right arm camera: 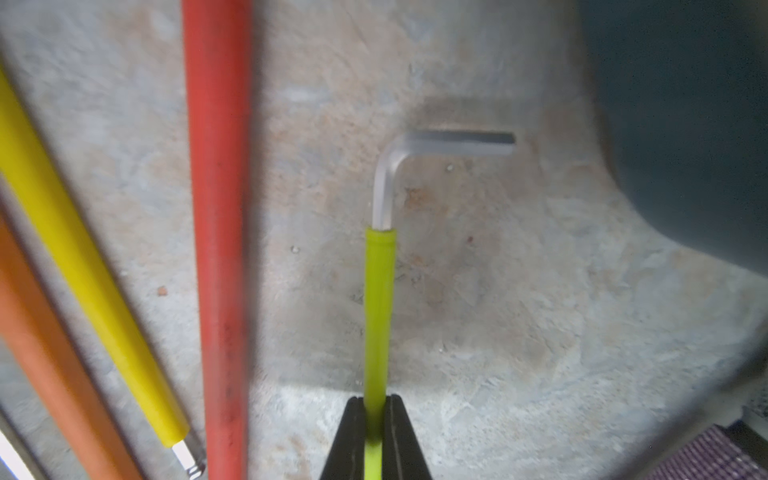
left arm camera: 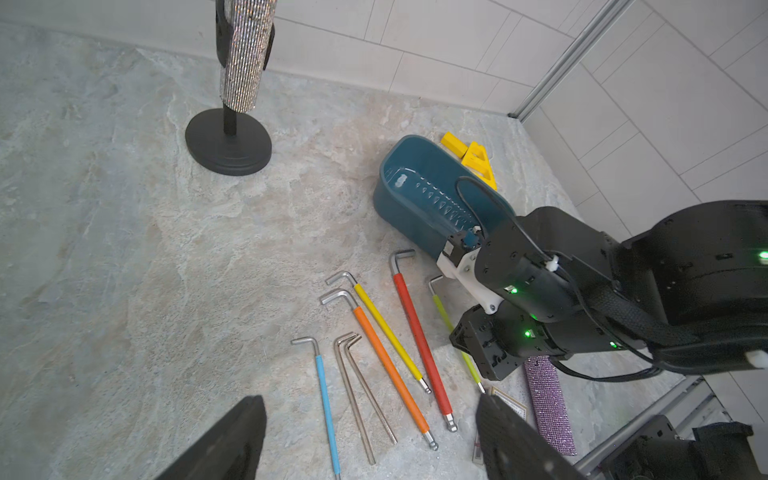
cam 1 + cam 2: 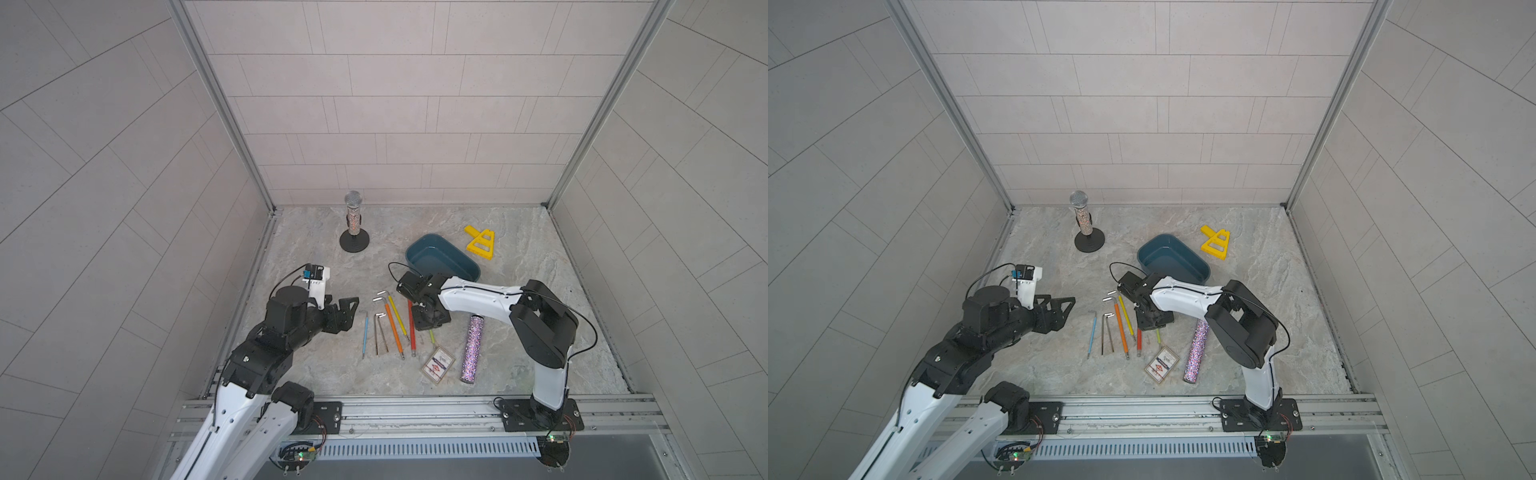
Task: Put the hex key on the desktop into the storage box
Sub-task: Pick up the Allen key from the center of the board, then place the Allen key in the storage box.
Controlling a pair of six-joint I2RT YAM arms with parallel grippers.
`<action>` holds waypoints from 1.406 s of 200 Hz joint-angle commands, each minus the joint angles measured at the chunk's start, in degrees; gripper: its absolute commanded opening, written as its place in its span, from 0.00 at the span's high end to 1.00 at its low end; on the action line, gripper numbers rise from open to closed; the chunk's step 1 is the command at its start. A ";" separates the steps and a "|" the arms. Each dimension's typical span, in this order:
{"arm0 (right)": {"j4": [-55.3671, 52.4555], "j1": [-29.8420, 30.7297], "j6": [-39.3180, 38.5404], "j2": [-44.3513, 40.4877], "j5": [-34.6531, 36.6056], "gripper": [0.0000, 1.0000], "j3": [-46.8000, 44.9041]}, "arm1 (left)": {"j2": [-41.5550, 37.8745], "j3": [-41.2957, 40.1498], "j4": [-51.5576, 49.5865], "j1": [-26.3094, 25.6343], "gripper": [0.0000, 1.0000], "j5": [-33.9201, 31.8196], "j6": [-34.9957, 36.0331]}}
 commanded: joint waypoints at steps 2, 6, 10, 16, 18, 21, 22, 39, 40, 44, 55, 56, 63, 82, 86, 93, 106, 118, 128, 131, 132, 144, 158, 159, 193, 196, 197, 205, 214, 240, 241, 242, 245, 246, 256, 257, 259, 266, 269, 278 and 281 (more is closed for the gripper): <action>-3.75 1.03 -2.17 -3.99 2.47 1.00 2.41 | -1.33 -1.13 2.01 -0.70 0.13 -0.21 1.09; -4.11 1.14 -2.37 -4.30 2.55 1.00 2.79 | -1.35 -1.17 2.03 -0.75 0.13 -0.28 1.10; -4.41 1.28 -2.48 -4.68 2.56 1.00 3.07 | -1.38 -1.17 2.10 -0.82 0.13 -0.28 1.09; -4.79 1.39 -2.84 -5.35 2.61 1.00 3.40 | -1.38 -1.24 2.11 -0.83 0.12 -0.25 1.05; -4.88 1.41 -2.90 -5.56 2.54 1.00 3.52 | -1.36 -1.24 2.11 -0.85 0.13 -0.21 1.10; -4.99 1.41 -3.07 -5.90 2.56 1.00 3.77 | -1.38 -1.25 2.15 -0.91 0.13 -0.20 1.11; -5.05 1.41 -3.13 -5.95 2.63 1.00 3.81 | -1.38 -1.22 2.18 -0.91 0.12 -0.16 1.07; -6.10 1.41 -4.40 -7.77 3.51 1.00 5.25 | -1.33 -1.33 2.33 -1.00 0.12 0.29 1.09; -6.18 1.41 -4.49 -7.94 3.54 1.00 5.39 | -1.36 -1.35 2.35 -1.00 0.12 0.31 1.06; -6.58 1.41 -5.04 -8.34 3.93 1.00 5.92 | -1.38 -1.33 2.44 -1.08 0.12 0.54 1.07; -8.00 1.32 -6.93 -9.42 5.36 1.00 7.92 | -1.46 -1.45 2.62 -1.22 0.13 0.98 1.14; -8.18 1.32 -7.12 -9.51 5.52 1.00 8.18 | -1.47 -1.45 2.67 -1.29 0.12 1.05 1.17; -9.20 1.03 -8.35 -10.11 6.54 1.00 9.62 | -1.55 -1.42 2.64 -1.39 0.13 1.35 1.20; -11.01 -0.69 -12.10 -11.49 8.28 1.00 13.07 | -2.23 -1.69 2.81 -2.10 0.13 2.10 1.29; -11.29 -1.38 -13.01 -11.65 8.50 1.00 13.64 | -2.43 -1.71 2.97 -2.32 0.12 2.31 1.29; -11.49 -2.63 -14.75 -11.76 8.46 1.00 14.68 | -2.84 -1.93 3.28 -2.58 0.12 2.66 1.31; -11.53 -5.60 -17.75 -11.94 7.53 1.00 16.16 | -3.67 -2.34 3.71 -3.07 0.12 3.56 1.25; -11.53 -8.53 -21.14 -11.66 6.13 1.00 17.70 | -4.20 -2.42 3.72 -3.50 0.11 4.06 1.04; -11.35 -10.86 -23.77 -11.05 6.07 1.00 18.68 | -4.50 -2.43 3.58 -3.66 0.06 4.42 0.53; -11.35 -11.67 -24.38 -10.90 6.11 1.00 18.97 | -4.60 -2.34 3.40 -3.65 0.05 4.46 0.35; -11.35 -11.90 -24.59 -10.83 6.07 1.00 19.02 | -4.62 -2.29 3.33 -3.69 0.05 4.46 0.29; -11.00 -15.10 -27.52 -9.54 3.85 1.00 19.92 | -4.85 -1.70 2.22 -3.71 0.05 4.25 -0.25; -11.02 -19.03 -28.73 -7.83 1.78 1.00 21.39 | -4.94 -0.91 0.21 -3.67 0.05 3.32 -0.56; -11.01 -19.27 -28.79 -7.71 1.53 1.00 21.50 | -4.91 -0.83 0.06 -3.66 0.05 3.27 -0.56; -9.55 -23.63 -33.58 -2.10 -2.18 1.00 23.99 | -6.17 -1.58 -0.11 -4.43 0.04 2.87 -0.41; -9.65 -23.67 -34.06 -1.29 -2.04 1.00 24.39 | -6.16 -1.61 0.05 -4.43 0.05 2.91 -0.43; -9.75 -23.65 -34.22 -1.10 -2.00 1.00 24.54 | -6.19 -1.62 0.11 -4.43 0.05 2.93 -0.45; -10.47 -23.72 -35.29 1.12 -1.80 1.00 25.73 | -6.19 -1.82 0.46 -4.52 0.04 2.85 -0.42; -11.12 -23.64 -36.30 3.49 -1.84 1.00 26.90 | -6.21 -1.97 0.91 -4.48 0.04 2.66 -0.38; -11.38 -23.12 -39.67 8.72 -1.20 1.00 29.06 | -5.52 -2.13 1.41 -4.52 0.04 2.23 -0.30; -11.32 -23.12 -39.84 8.83 -1.14 1.00 29.07 | -5.43 -2.14 1.41 -4.52 0.04 2.20 -0.34; -11.29 -23.07 -39.97 8.92 -1.12 1.00 29.12 | -5.42 -2.11 1.36 -4.52 0.04 2.23 -0.31; -11.26 -23.03 -40.34 9.42 -0.98 1.00 29.34 | -5.30 -2.07 1.32 -4.52 0.04 2.22 -0.23; -11.22 -22.98 -40.44 9.53 -0.95 1.00 29.39 | -5.27 -2.07 1.32 -4.52 0.04 2.20 -0.21; -11.10 -22.91 -41.46 10.93 -0.99 1.00 29.98 | -5.20 -2.00 1.23 -4.52 0.04 2.34 -0.15; -11.09 -22.88 -41.61 11.03 -0.95 1.00 30.01 | -5.22 -2.04 1.23 -4.56 0.04 2.30 -0.13; -11.02 -22.90 -41.73 11.30 -0.99 1.00 30.11 | -5.24 -1.99 1.23 -4.58 0.04 2.29 -0.12; -11.04 -22.82 -42.50 12.17 -1.39 1.00 30.53 | -5.29 -2.07 1.23 -4.50 0.04 2.33 -0.16; -11.14 -22.76 -42.82 12.60 -1.52 1.00 30.79 | -5.36 -1.99 1.23 -4.52 0.04 2.37 -0.12; -11.68 -22.50 -43.70 13.82 -1.57 1.00 31.50 | -5.50 -2.05 1.23 -4.52 0.04 2.31 -0.12; -11.97 -22.45 -43.88 14.27 -1.60 1.00 31.71 | -5.51 -2.01 1.24 -4.52 0.04 2.31 -0.12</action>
